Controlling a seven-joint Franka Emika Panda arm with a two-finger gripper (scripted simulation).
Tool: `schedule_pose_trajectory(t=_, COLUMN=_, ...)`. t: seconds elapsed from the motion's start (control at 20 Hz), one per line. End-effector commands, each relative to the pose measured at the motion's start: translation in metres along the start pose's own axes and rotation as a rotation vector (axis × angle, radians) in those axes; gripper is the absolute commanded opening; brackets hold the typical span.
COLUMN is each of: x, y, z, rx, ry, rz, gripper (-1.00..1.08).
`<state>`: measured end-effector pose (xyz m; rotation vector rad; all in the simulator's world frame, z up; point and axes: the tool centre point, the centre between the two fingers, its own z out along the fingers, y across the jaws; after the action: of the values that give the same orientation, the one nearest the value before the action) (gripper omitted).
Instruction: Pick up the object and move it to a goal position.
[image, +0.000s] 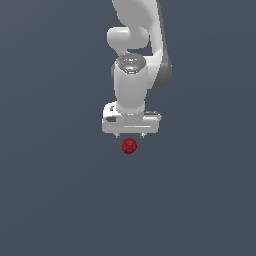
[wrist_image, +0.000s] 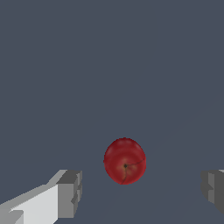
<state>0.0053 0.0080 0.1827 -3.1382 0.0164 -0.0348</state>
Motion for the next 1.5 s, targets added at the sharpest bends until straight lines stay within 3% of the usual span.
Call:
schedule_pose_trajectory(t=0.0, x=0.000, y=0.000, z=0.000, rx=0.000, ry=0.000, rz=0.000, gripper=1.00)
schedule_pose_trajectory(t=0.85, x=-0.006, y=-0.010, z=0.005, rx=0.010, ry=-0.007, rz=-0.005, gripper=1.00)
schedule_pose_trajectory(t=1.45, x=-0.012, y=-0.006, z=0.024, rx=0.004, ry=-0.010, rz=-0.169, gripper=1.00)
